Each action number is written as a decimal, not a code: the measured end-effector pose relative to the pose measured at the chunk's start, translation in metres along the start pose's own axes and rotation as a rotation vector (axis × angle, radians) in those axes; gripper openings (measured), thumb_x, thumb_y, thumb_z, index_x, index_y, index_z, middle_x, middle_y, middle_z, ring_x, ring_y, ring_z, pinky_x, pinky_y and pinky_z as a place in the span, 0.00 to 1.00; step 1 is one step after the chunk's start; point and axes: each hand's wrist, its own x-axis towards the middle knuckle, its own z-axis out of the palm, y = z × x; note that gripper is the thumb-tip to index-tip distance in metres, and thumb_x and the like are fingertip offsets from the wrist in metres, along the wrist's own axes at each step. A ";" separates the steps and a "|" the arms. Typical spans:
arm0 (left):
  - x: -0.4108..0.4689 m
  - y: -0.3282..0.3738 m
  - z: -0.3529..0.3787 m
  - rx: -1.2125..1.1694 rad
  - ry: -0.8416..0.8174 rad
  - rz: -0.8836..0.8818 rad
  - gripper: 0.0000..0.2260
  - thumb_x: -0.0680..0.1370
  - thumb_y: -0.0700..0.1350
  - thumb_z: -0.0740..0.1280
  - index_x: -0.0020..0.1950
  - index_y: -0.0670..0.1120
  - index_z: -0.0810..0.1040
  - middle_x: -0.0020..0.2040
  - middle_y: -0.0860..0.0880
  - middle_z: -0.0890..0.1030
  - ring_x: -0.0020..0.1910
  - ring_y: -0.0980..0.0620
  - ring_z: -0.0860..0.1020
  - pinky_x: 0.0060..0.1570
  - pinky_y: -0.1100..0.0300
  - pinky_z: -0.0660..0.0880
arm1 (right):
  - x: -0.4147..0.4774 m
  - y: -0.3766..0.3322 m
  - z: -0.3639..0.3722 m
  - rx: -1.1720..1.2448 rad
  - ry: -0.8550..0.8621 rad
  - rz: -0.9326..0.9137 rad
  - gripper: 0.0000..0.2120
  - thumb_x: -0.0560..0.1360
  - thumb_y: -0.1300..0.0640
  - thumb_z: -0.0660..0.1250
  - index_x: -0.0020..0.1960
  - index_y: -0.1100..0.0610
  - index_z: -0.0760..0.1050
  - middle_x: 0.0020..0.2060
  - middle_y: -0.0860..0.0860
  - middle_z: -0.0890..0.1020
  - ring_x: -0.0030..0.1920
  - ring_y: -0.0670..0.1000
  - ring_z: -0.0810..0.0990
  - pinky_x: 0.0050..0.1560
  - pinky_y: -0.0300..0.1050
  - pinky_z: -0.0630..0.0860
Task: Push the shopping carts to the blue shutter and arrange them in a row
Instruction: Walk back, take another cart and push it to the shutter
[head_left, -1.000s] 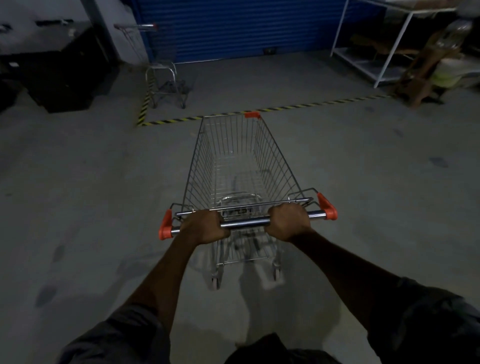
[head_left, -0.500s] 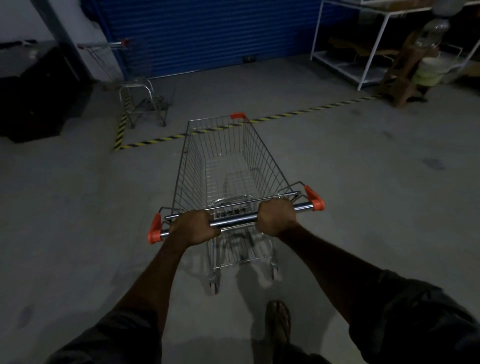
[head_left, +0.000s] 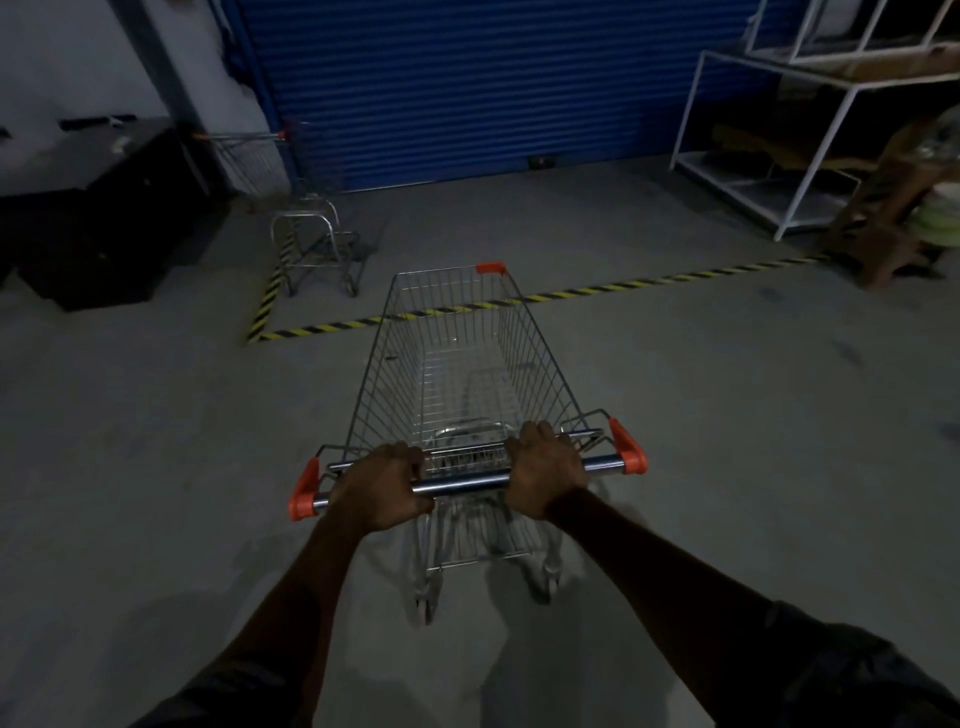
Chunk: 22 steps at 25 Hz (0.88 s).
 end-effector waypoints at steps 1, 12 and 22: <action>0.019 -0.006 0.000 -0.008 0.024 0.022 0.20 0.62 0.62 0.73 0.49 0.55 0.76 0.48 0.56 0.77 0.50 0.51 0.77 0.45 0.57 0.71 | 0.020 0.007 -0.002 -0.005 -0.021 -0.011 0.33 0.69 0.37 0.63 0.67 0.56 0.74 0.64 0.57 0.74 0.64 0.60 0.70 0.64 0.58 0.70; 0.261 -0.093 -0.016 -0.114 -0.058 -0.034 0.32 0.61 0.66 0.74 0.64 0.61 0.76 0.68 0.57 0.77 0.65 0.54 0.75 0.62 0.59 0.73 | 0.259 0.061 -0.026 0.038 0.001 -0.043 0.45 0.59 0.33 0.44 0.61 0.56 0.78 0.60 0.54 0.78 0.61 0.59 0.75 0.61 0.52 0.75; 0.444 -0.145 -0.046 -0.114 -0.064 -0.048 0.44 0.64 0.64 0.71 0.78 0.61 0.59 0.70 0.46 0.75 0.66 0.43 0.77 0.60 0.51 0.77 | 0.457 0.117 -0.016 0.016 0.195 -0.073 0.17 0.65 0.47 0.61 0.48 0.55 0.78 0.48 0.54 0.79 0.47 0.60 0.77 0.41 0.51 0.76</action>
